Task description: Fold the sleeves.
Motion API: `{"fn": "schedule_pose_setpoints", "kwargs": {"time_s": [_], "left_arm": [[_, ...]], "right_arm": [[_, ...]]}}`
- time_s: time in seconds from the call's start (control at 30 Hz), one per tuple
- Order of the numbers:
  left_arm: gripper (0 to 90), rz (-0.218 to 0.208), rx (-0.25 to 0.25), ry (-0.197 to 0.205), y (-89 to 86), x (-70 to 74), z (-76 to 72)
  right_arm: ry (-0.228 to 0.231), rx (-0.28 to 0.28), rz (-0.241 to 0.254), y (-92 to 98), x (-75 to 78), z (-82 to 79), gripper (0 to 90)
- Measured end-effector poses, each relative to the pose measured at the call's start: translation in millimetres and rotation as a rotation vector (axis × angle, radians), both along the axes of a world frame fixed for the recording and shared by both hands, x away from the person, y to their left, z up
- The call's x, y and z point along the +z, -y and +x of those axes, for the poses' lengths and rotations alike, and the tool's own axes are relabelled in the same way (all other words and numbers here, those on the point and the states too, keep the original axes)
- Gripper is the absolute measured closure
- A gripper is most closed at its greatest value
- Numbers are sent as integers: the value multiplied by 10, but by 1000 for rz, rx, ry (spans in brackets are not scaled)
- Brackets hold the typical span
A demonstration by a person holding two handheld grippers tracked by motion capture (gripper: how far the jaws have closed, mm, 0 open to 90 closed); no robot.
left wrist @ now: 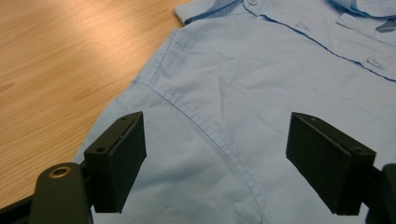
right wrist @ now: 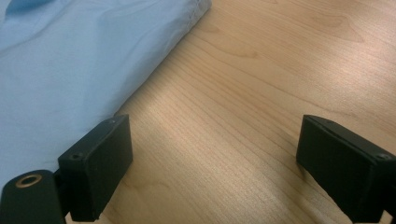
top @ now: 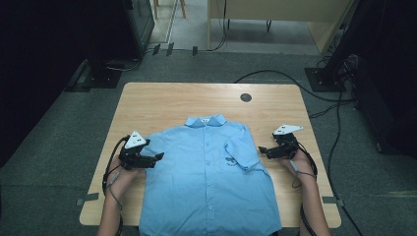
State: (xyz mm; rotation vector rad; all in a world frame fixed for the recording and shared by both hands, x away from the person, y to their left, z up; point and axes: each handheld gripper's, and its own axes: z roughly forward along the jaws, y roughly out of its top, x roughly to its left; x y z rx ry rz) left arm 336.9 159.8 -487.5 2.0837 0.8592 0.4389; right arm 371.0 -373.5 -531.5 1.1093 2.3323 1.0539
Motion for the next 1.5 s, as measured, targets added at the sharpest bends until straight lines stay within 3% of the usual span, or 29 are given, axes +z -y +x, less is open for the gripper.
{"fn": "schedule_pose_setpoints", "kwargs": {"time_s": [0.5,0.7,1.13,1.5], "left_arm": [[226,-18,33,15,-134,37,15],[232,-60,48,-5,-230,45,48],[265,-57,55,1,-325,44,98],[267,-52,92,-6,-462,-20,172]], "right_arm": [[-3,-1,-1,4,0,-6,103],[-1,-1,-1,5,-1,-4,103],[-1,-12,1,6,0,-3,103],[0,-14,1,8,-1,-2,103]]}}
